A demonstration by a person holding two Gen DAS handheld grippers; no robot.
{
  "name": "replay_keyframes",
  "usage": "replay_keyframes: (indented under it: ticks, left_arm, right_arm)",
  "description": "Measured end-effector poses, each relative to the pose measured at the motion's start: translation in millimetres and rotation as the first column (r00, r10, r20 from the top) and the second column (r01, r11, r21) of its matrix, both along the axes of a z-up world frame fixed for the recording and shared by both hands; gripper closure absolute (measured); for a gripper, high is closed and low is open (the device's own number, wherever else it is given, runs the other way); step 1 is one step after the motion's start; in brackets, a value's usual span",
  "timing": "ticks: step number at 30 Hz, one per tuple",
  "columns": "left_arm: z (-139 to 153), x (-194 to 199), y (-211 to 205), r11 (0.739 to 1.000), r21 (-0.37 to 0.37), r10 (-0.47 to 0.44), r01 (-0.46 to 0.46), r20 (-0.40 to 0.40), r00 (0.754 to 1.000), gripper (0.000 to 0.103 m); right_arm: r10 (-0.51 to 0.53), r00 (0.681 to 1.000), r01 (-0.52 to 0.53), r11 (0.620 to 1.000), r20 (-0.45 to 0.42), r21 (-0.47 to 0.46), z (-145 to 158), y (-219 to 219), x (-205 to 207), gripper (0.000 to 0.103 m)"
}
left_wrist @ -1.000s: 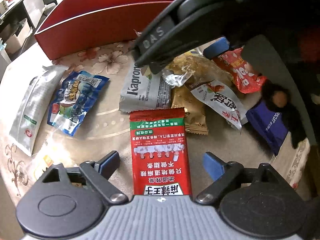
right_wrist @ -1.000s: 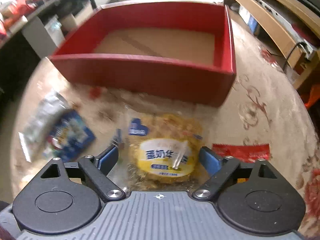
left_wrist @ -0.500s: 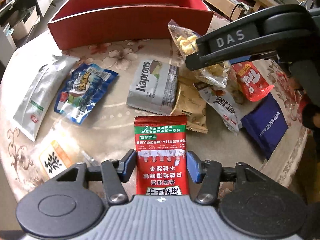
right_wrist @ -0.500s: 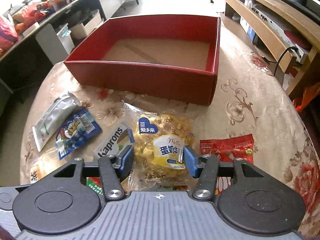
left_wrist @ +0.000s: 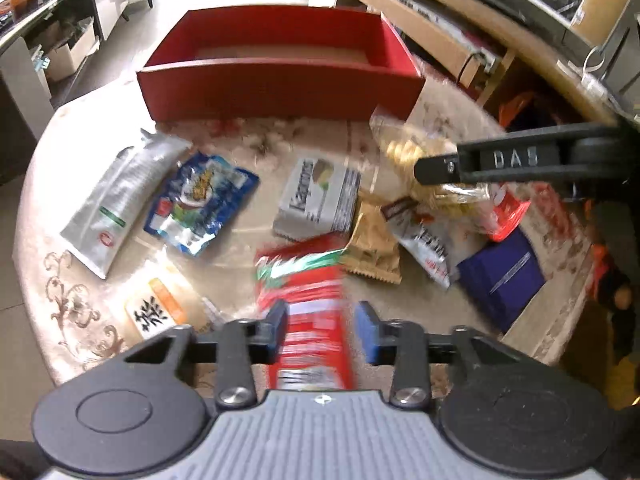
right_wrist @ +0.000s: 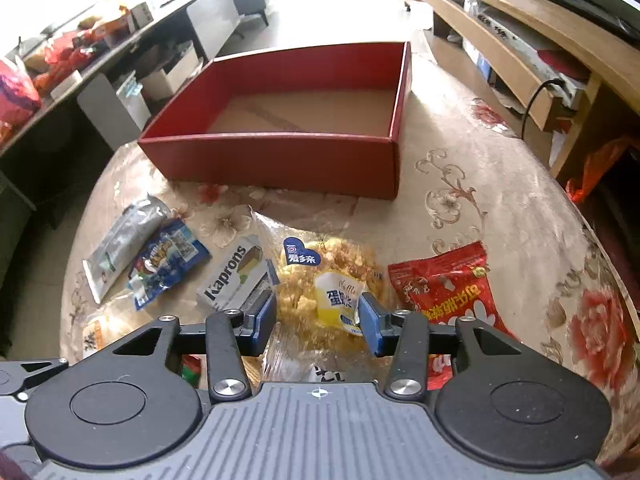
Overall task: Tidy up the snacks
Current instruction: 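Close the left tool on the red wafer packet while the right tool grasps the egg-cake bag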
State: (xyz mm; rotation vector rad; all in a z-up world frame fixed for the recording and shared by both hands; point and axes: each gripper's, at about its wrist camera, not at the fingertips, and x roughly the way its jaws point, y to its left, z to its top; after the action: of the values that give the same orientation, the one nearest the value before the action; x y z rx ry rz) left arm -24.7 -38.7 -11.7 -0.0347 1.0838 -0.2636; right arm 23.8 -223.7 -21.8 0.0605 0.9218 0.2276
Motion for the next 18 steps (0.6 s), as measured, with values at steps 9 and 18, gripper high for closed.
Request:
replay_keyframes:
  ticks: [9,18]
  left_arm:
    - [-16,5,1,0.999,0.033,0.010,-0.008,-0.051,0.999,0.057]
    - [-46,22,-12,0.986,0.155,0.069,-0.055,-0.086,0.994,0.030]
  right_arm:
    - [-0.031,0.999,0.031,0.999,0.006,0.009,2,2,-7,0.051]
    - [0.008,1.000,-0.009,1.000,-0.013,-0.011,-4,7,-3,0.051]
